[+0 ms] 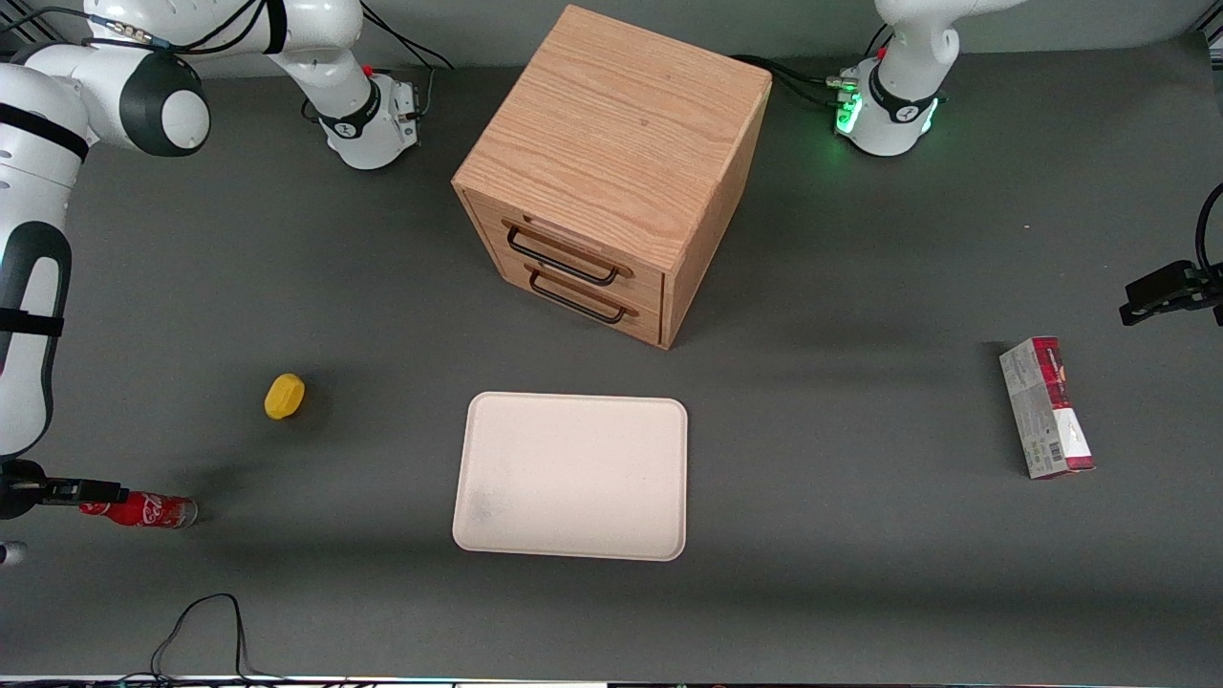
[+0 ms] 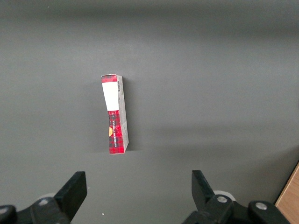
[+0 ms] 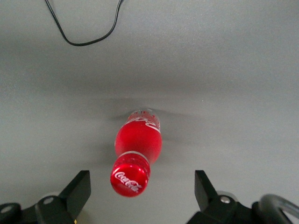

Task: Place coke bottle on tray
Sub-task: 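Move the open right gripper down over the red Coca-Cola bottle, then close the right gripper around the bottle's cap end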

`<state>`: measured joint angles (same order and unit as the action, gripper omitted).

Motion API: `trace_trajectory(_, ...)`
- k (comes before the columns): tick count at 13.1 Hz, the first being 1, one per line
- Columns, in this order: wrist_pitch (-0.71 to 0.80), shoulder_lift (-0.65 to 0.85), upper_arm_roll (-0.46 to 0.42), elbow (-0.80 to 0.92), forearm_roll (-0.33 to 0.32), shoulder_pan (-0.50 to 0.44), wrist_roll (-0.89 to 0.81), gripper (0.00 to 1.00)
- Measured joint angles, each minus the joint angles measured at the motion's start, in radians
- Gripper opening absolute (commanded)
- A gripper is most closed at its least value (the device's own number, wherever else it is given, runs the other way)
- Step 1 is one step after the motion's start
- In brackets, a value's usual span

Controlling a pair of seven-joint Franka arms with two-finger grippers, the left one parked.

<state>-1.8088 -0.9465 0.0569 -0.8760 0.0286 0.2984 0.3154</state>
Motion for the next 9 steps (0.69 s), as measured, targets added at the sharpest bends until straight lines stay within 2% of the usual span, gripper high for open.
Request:
trace_trajectory(5, -0.015, 0.000, -0.001, 0.000, 0.000, -0.005, 0.000, 0.89)
trace_trajectory(9, -0.031, 0.000, -0.003, 0.001, 0.000, -0.013, 0.000, 0.89)
